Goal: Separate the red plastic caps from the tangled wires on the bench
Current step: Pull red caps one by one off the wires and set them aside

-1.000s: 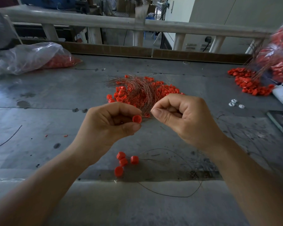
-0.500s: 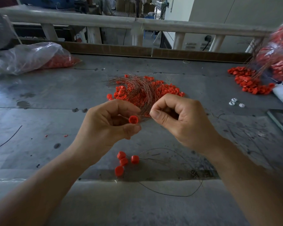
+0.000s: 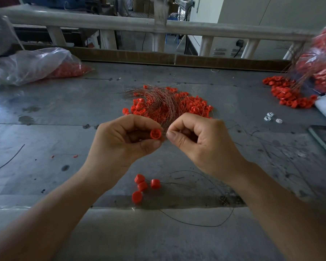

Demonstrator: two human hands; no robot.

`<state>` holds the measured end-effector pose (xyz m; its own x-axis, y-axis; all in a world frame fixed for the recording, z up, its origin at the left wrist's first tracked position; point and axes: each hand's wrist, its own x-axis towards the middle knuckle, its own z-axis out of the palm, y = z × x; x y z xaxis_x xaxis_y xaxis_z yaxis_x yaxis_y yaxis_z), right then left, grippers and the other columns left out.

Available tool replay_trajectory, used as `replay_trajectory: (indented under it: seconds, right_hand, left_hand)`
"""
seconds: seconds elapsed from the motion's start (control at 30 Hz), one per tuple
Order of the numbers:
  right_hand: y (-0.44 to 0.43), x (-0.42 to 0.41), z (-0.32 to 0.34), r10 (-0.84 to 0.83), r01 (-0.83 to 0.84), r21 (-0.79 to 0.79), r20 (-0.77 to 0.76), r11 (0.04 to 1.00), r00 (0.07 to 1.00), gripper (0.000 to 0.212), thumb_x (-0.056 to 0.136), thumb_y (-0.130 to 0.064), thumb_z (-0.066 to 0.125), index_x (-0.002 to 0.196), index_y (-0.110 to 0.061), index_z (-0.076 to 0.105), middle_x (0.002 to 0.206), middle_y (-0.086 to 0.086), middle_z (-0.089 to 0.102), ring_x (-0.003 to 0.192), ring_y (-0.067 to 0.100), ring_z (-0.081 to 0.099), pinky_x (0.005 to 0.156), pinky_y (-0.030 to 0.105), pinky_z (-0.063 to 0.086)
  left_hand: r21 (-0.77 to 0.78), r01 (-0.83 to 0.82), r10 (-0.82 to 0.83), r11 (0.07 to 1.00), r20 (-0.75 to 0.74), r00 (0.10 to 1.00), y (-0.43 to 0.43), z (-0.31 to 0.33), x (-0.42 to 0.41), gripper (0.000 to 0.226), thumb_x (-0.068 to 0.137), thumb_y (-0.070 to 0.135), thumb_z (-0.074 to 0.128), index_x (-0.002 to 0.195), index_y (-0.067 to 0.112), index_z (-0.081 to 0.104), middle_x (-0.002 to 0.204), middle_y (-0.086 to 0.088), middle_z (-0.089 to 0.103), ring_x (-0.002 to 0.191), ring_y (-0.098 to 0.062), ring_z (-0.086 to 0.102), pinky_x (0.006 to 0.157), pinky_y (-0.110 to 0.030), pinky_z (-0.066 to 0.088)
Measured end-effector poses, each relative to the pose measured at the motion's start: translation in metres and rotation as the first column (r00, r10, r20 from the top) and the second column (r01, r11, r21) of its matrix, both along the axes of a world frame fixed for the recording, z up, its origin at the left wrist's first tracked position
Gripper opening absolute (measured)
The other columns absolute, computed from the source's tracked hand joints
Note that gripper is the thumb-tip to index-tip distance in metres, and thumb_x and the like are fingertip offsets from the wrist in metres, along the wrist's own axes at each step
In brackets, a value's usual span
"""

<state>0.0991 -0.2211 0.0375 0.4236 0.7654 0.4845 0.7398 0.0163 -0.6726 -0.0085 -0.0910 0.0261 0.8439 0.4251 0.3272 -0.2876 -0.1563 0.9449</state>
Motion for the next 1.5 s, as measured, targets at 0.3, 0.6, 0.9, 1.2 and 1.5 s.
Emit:
replay_trajectory:
  seconds: [0.3, 0.6, 0.9, 1.2, 1.5]
  right_hand:
    - [-0.001, 0.0, 0.0009, -0.022, 0.022, -0.008, 0.047, 1.0, 0.999, 0.013, 0.082, -0.019, 0.058, 0.074, -0.01, 0.064, 0.051, -0.013, 0.047, 0.048, 0.011, 0.046, 0.041, 0.018, 0.036]
    - [-0.0023, 0.0, 0.0042, -0.062, 0.063, -0.008, 0.064, 0.998, 0.996, 0.015, 0.081, -0.021, 0.057, 0.073, -0.01, 0.063, 0.051, -0.013, 0.047, 0.048, 0.01, 0.046, 0.043, 0.016, 0.036]
    - [-0.0036, -0.0003, 0.0037, -0.011, 0.011, -0.021, -0.009, 1.0, 1.0, 0.011, 0.083, -0.012, 0.061, 0.072, -0.011, 0.062, 0.052, -0.015, 0.045, 0.047, 0.005, 0.043, 0.043, 0.012, 0.033]
    - [-0.0046, -0.0002, 0.0054, -0.008, 0.0, -0.077, -0.103, 0.997, 0.995, 0.026, 0.083, -0.002, 0.059, 0.064, -0.018, 0.053, 0.049, -0.013, 0.041, 0.044, 0.003, 0.04, 0.042, 0.012, 0.03]
    - [-0.0043, -0.0008, 0.0058, 0.001, -0.013, -0.085, -0.143, 0.996, 0.99, 0.019, 0.083, -0.005, 0.061, 0.066, -0.014, 0.058, 0.049, -0.011, 0.045, 0.044, 0.006, 0.041, 0.04, 0.026, 0.034]
  left_hand:
    - [-0.099, 0.075, -0.075, 0.992, 0.012, 0.997, 0.0025, -0.0006, -0.0025, 0.029, 0.052, 0.017, 0.077, 0.08, 0.023, 0.075, 0.082, -0.001, 0.074, 0.079, -0.016, 0.07, 0.069, -0.02, 0.054]
    - [-0.185, 0.123, -0.124, 0.975, 0.008, 0.992, 0.0045, -0.0013, -0.0023, 0.031, 0.063, 0.008, 0.06, 0.087, 0.02, 0.074, 0.088, -0.004, 0.074, 0.085, -0.018, 0.07, 0.072, -0.021, 0.054]
    - [-0.232, 0.221, -0.213, 0.947, 0.058, 0.975, 0.008, -0.0031, -0.0036, 0.036, 0.057, 0.028, 0.077, 0.092, 0.019, 0.074, 0.089, -0.005, 0.073, 0.084, -0.017, 0.07, 0.07, -0.019, 0.053]
    - [-0.275, 0.244, -0.24, 0.93, 0.048, 0.97, 0.0082, -0.0041, -0.0032, 0.028, 0.061, 0.015, 0.067, 0.087, 0.019, 0.075, 0.089, -0.005, 0.073, 0.084, -0.016, 0.07, 0.069, -0.018, 0.053]
    - [-0.332, 0.31, -0.305, 0.891, 0.07, 0.95, 0.0064, -0.0023, -0.0036, 0.024, 0.063, 0.011, 0.064, 0.084, 0.016, 0.075, 0.085, -0.004, 0.073, 0.078, -0.012, 0.069, 0.066, -0.016, 0.053]
